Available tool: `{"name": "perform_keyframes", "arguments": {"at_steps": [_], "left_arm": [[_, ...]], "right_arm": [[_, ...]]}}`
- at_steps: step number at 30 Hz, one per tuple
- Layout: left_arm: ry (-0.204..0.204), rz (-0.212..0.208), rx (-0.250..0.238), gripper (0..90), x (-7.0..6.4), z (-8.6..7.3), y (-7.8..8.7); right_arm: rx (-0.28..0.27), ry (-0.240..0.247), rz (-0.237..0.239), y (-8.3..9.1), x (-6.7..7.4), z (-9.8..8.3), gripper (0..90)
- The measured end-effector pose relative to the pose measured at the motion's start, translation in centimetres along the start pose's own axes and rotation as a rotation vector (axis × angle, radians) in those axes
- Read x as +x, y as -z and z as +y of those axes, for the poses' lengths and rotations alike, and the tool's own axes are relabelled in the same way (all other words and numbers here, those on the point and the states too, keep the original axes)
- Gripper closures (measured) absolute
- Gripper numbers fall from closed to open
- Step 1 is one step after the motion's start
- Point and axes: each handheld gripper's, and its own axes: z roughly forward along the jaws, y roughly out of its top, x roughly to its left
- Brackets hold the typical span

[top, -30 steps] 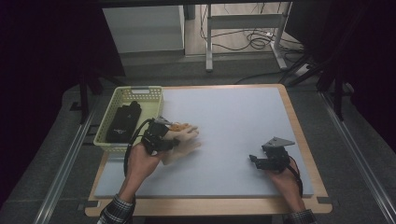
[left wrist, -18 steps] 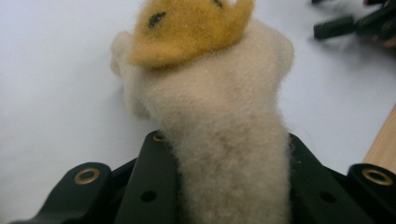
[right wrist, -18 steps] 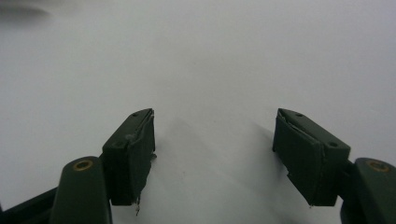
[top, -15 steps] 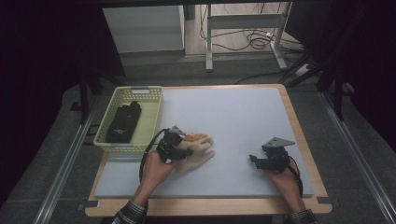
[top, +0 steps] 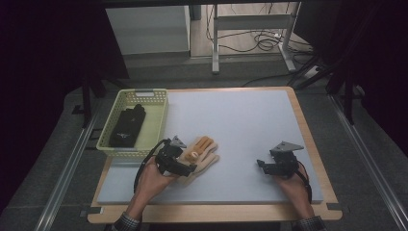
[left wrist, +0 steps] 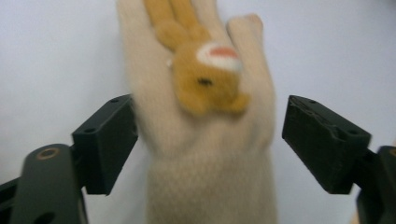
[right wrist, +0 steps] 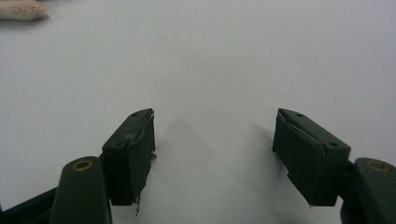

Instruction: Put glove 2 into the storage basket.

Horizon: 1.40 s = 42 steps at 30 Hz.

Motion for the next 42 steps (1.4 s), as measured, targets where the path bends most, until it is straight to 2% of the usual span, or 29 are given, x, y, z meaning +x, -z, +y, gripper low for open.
{"name": "perform_keyframes", "arguments": {"at_steps": [1, 4, 5, 7, 9, 11, 13, 15, 17, 20, 21, 24, 25, 26, 28, 30, 32, 33, 34, 35, 36, 37, 42], "left_arm": [[-0.003, 0.043, -0.013, 20.7, -0.1, 0.2, 0.2], [-0.009, 0.049, -0.026, 19.0, -0.2, 0.6, 0.4], [-0.015, 0.06, -0.025, 19.9, -0.4, 0.7, 0.3], [-0.025, 0.055, -0.001, 25.5, -0.8, 1.0, -0.3], [-0.024, 0.077, 0.029, 35.2, -0.9, 1.3, -1.4], [-0.016, 0.101, 0.04, 53.2, -0.6, 1.5, -2.0], [0.018, 0.074, 0.022, 59.7, -0.4, 1.8, -1.9], [0.024, 0.07, -0.003, 61.4, -0.8, 2.2, -1.4], [0.022, 0.049, 0.007, 60.9, -1.2, 2.4, -1.3], [0.031, 0.019, 0.036, 54.0, -1.5, 2.2, -2.0], [0.034, 0.026, 0.041, 48.2, -1.5, 2.2, -2.0], [0.034, 0.059, 0.008, 27.7, -1.3, 2.0, -1.4], [0.031, 0.059, 0.007, 19.9, -1.3, 1.9, -1.1], [0.032, 0.057, 0.023, 11.9, -1.3, 1.8, -1.1], [0.022, 0.058, 0.064, 2.5, -1.4, 1.5, -1.6], [0.005, 0.054, 0.1, 0.8, -1.7, 0.9, -2.8], [-0.027, 0.088, 0.141, 1.1, -2.0, 0.5, -4.1], [-0.046, 0.117, 0.161, 2.0, -2.2, 0.2, -4.8], [-0.054, 0.102, 0.166, 9.0, -2.1, 0.1, -4.9], [-0.017, 0.061, 0.143, 14.4, -1.9, -0.1, -4.7], [0.0, 0.057, 0.141, 24.3, -1.7, -0.2, -4.4], [0.006, 0.052, 0.138, 32.2, -1.6, -0.2, -4.3], [0.029, 0.04, 0.129, 56.7, -1.7, -0.4, -3.8]], "right_arm": [[0.0, -0.001, 0.0, 0.0, 0.0, 0.0, 29.2], [0.0, 0.0, 0.0, 0.0, 0.0, 0.0, 29.2], [0.0, -0.001, 0.0, 0.0, 0.0, 0.0, 29.2], [0.0, 0.0, 0.0, 0.0, 0.0, 0.0, 29.2], [0.0, 0.0, 0.0, 0.0, 0.0, 0.0, 29.1], [0.0, 0.0, 0.0, 0.0, 0.0, 0.0, 29.2], [0.0, -0.001, 0.0, 0.0, 0.0, 0.0, 29.1], [0.0, 0.001, 0.0, 0.0, 0.0, 0.0, 29.1], [0.0, 0.0, 0.0, 0.0, 0.0, 0.0, 29.2], [0.0, 0.0, 0.0, 0.0, 0.0, 0.0, 29.1], [0.0, 0.0, 0.0, 0.0, 0.0, 0.0, 29.1], [0.0, -0.001, 0.0, 0.0, 0.0, 0.0, 29.2], [0.0, -0.001, 0.0, 0.0, 0.0, 0.0, 29.2], [0.0, -0.001, 0.0, 0.0, 0.0, 0.0, 29.1], [0.0, 0.0, 0.0, 0.0, 0.0, 0.0, 29.1], [0.0, -0.001, 0.0, 0.0, 0.0, 0.0, 29.1], [0.0, -0.001, 0.0, 0.0, 0.0, 0.0, 29.2], [0.0, -0.001, 0.0, 0.0, 0.0, 0.0, 29.1], [0.0, -0.001, 0.0, 0.0, 0.0, 0.0, 29.1], [0.0, -0.001, 0.0, 0.0, 0.0, 0.0, 29.1], [0.0, -0.001, 0.0, 0.0, 0.0, 0.0, 29.1], [0.0, 0.0, 0.0, 0.0, 0.0, 0.0, 29.1], [0.0, -0.001, 0.0, 0.0, 0.0, 0.0, 29.1]]}}
